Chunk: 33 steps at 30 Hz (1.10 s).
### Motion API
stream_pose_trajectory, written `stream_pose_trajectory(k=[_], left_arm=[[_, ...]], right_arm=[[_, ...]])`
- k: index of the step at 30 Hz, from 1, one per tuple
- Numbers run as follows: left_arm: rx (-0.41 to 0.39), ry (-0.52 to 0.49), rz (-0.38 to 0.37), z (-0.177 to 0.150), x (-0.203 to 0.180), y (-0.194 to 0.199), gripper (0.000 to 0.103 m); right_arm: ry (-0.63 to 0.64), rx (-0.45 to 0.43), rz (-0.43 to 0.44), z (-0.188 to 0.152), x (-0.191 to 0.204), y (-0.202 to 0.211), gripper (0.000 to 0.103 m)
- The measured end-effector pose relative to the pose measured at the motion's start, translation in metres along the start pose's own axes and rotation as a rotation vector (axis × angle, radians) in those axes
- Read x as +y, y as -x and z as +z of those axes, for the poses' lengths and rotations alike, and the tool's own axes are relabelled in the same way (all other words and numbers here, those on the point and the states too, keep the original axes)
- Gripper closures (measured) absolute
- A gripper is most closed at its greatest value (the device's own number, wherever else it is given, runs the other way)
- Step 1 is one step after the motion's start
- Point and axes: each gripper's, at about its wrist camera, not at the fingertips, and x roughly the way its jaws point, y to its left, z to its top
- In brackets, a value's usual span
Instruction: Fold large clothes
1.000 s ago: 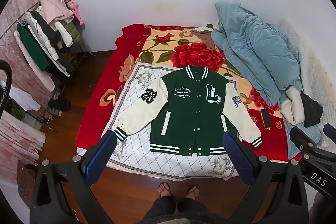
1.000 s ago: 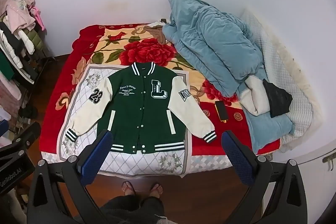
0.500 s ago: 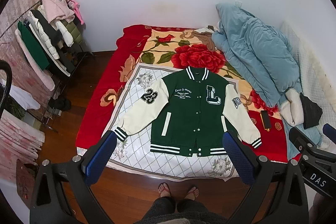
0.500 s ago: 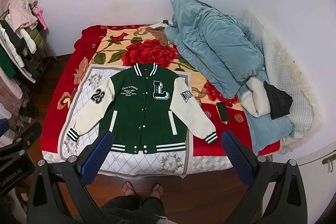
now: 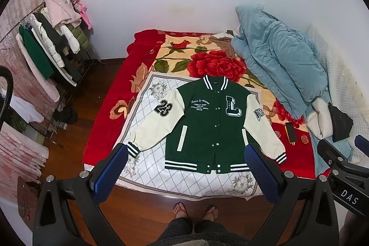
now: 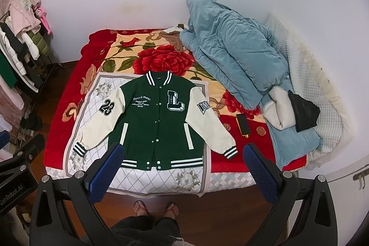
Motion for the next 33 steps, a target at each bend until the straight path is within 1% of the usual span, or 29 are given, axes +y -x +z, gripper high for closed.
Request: stream_pose_trajectory(k=[33], left_arm=[[-0.008, 0.001, -0.001, -0.0040, -0.0018, 0.0000, 0.000]], right_arm=[[0.000, -0.006, -0.005, 0.0024, 0.0049, 0.0042, 0.000]])
